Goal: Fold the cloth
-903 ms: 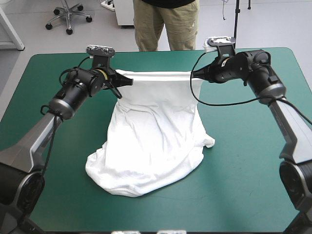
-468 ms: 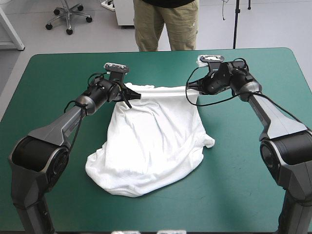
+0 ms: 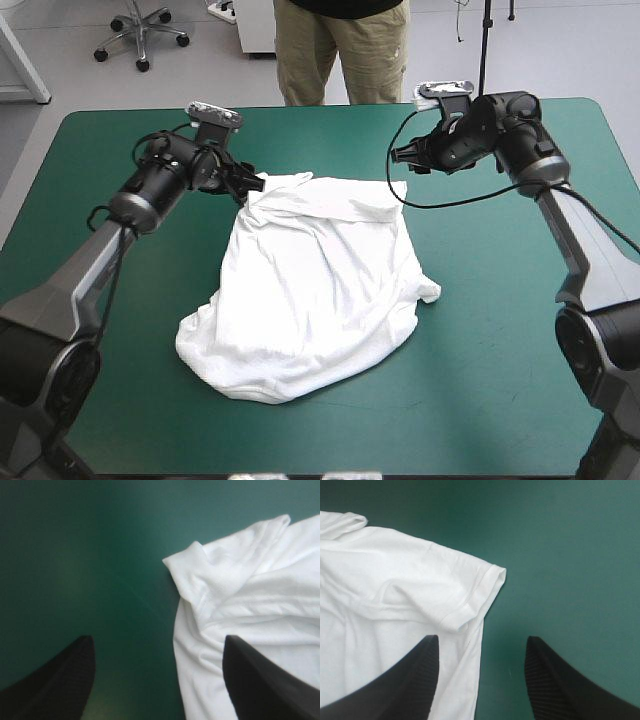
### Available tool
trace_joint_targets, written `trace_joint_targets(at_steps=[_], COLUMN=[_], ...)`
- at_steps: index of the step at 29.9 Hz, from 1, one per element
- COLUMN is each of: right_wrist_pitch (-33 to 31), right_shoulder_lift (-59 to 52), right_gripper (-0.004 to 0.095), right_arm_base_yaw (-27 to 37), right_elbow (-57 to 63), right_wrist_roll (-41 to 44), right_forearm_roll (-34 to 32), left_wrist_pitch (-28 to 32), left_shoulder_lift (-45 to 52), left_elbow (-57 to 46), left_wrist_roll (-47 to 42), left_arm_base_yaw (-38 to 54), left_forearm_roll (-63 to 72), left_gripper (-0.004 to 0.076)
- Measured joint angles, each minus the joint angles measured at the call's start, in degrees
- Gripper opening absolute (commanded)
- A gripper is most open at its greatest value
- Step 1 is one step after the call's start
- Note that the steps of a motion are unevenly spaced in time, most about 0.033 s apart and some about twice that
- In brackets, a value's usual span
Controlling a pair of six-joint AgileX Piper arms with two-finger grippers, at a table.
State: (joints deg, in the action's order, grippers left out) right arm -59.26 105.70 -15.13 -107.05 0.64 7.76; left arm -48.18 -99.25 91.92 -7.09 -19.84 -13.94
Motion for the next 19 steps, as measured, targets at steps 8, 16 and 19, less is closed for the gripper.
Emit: trace_joint_targets(at_steps=[8,16,19], right_wrist_pitch=[-6.7,-7.7,-7.8], right_shoulder_lift=[-10.2,-16.5,-16.6], right_gripper=[0.0464,0.0464,0.0464], right_arm_base_yaw=[0.0,-0.1,-0.1], right_elbow=[3.9,14.8,15.6], right_wrist_roll=[-1.4,-2.6,-2.6], right_forearm_roll=[0.7,1.9,2.1], left_wrist_pitch=[-8.8,-18.2,-21.6], left_shoulder_lift=[18.3,32.1,32.5], left_elbow=[-4.8,-16.1,-18.9], left_wrist_roll=[1.7,1.3,-1.0], left_arm_base_yaw=[0.0,0.0,0.0], left_forearm_roll=[0.0,0.0,0.7], left_gripper=[0.0428,0.0428,0.0428])
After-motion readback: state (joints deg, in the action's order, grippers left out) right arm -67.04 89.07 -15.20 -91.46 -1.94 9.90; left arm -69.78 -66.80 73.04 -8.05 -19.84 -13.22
